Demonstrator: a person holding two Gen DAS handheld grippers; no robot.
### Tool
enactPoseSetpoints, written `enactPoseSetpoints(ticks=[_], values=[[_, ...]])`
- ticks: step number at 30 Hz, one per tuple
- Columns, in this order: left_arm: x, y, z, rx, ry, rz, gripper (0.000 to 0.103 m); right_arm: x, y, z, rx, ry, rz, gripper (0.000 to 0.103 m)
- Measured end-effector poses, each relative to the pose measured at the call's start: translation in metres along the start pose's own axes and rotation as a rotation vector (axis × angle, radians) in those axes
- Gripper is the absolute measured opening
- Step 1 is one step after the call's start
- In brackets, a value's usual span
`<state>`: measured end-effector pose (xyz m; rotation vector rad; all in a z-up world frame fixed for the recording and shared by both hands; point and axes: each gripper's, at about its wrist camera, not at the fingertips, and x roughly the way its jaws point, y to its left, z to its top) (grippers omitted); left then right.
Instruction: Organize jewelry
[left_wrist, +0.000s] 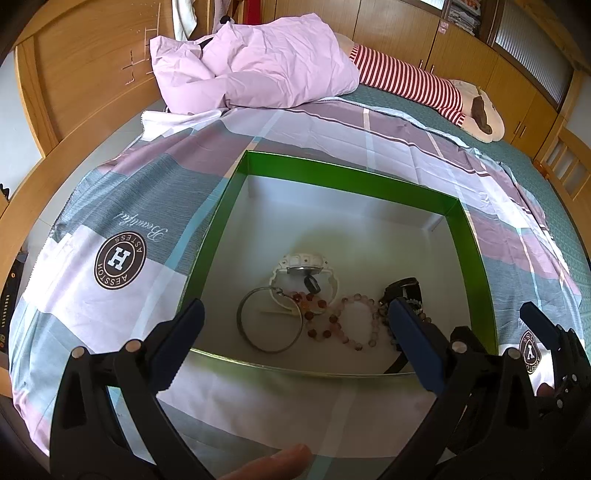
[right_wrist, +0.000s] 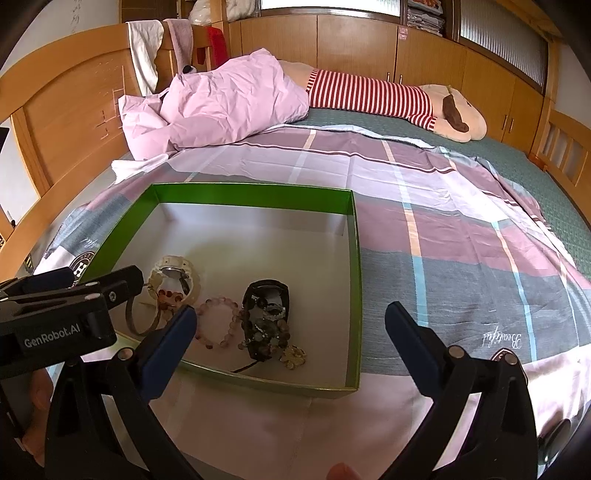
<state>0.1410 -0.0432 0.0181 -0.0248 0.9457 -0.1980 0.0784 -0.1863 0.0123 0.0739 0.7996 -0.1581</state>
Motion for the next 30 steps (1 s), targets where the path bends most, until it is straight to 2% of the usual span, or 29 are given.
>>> enactPoseSetpoints(ticks=[30], values=[[0.0013,0.0008,-0.0007,0.003,-0.001,0.014,0.099,0.0027,0.0015,-0.0016,0.002,0.001,0.004,0.1]])
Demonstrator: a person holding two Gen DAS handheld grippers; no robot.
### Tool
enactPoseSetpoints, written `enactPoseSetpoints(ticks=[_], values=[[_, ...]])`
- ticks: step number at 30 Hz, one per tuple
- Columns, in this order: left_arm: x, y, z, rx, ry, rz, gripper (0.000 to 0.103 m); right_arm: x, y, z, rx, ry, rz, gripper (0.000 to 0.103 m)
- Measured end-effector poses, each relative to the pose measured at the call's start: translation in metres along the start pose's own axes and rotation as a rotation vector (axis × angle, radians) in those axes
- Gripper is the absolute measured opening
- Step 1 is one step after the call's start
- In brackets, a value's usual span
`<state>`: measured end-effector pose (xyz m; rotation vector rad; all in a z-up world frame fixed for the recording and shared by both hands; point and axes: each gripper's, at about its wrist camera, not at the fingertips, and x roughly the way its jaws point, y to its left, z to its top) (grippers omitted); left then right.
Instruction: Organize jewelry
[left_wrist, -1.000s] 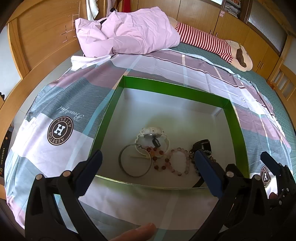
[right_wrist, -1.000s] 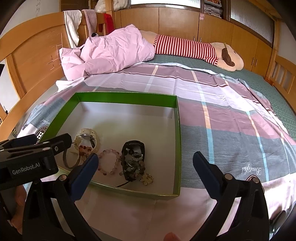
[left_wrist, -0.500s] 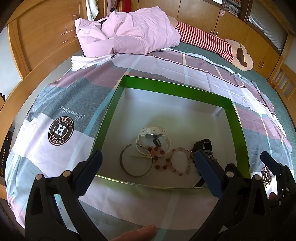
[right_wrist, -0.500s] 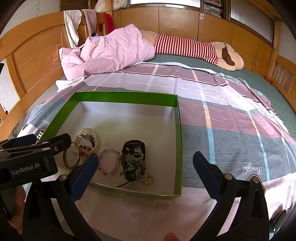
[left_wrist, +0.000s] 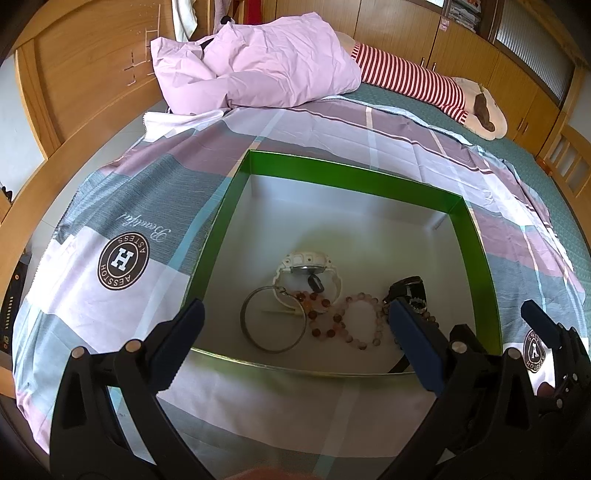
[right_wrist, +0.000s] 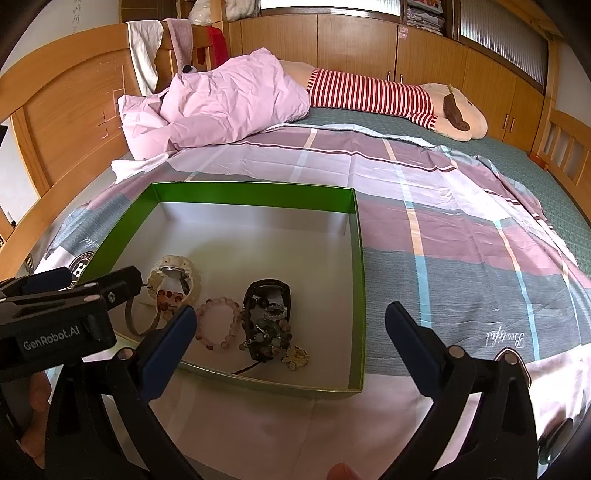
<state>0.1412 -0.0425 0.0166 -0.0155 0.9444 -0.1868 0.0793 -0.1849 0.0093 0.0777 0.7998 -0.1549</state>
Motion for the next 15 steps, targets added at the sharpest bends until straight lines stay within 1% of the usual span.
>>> enactPoseSetpoints(ticks=[5,10,15], values=[[0.001,0.0027,0.0,-0.003,0.002,-0.012,0.099,0.0019,-0.0005,-0.0011,0.003,0.004,0.0,0.1],[0.0053,0.0055,0.0,-0.018,0.026,-0.024,0.099,0.0006,-0.0027,-0.0015,0.009,0.0,-0.001,0.1],[0.0061,0.0051,-0.0005,-0.024,0.03,-0.02,0.099,-0.0023,-0.0068,-0.0023,0.018,-0.005,-0.004,0.1]])
